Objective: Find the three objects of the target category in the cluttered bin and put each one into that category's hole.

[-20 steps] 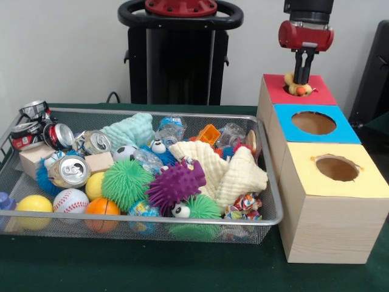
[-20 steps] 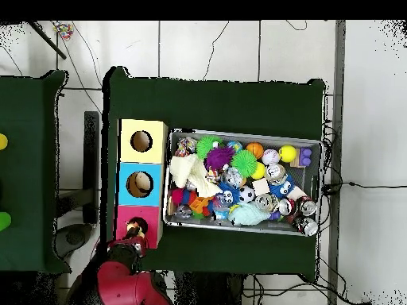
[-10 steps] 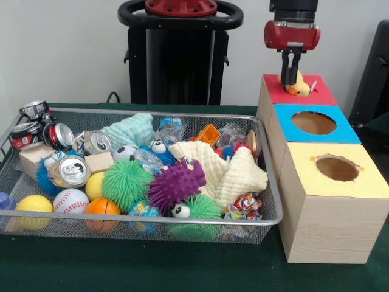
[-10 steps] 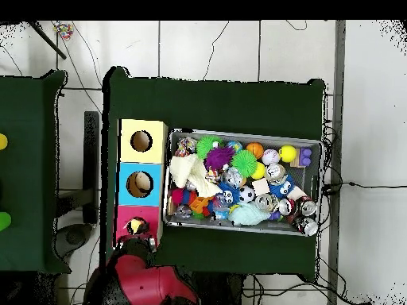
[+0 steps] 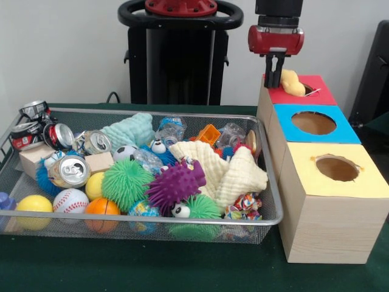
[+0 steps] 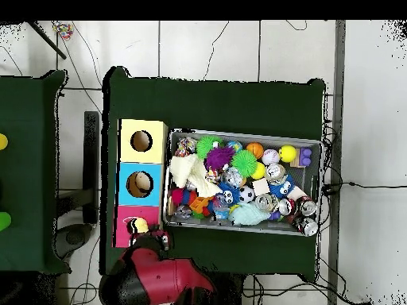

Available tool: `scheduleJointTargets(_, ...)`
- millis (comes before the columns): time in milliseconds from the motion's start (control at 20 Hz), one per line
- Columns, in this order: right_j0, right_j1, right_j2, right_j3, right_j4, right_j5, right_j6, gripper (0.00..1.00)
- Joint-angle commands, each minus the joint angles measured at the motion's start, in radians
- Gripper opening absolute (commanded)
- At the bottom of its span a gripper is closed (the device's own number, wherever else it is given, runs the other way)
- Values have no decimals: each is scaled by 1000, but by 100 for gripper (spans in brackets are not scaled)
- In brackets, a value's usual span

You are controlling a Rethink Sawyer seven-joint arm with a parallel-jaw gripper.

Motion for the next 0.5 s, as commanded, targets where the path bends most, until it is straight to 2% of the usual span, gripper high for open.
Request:
scheduleJointTargets(50,-40,27,93,-56,-42,116,53,0)
scheduleJointTargets(400,-47,40,88,-72,-42,110,60,0)
scheduleJointTargets(450,-37,42,78,-75,-41,113,61,100)
scheduleJointTargets(500,-36,45,77,-74,-43,108,62,100)
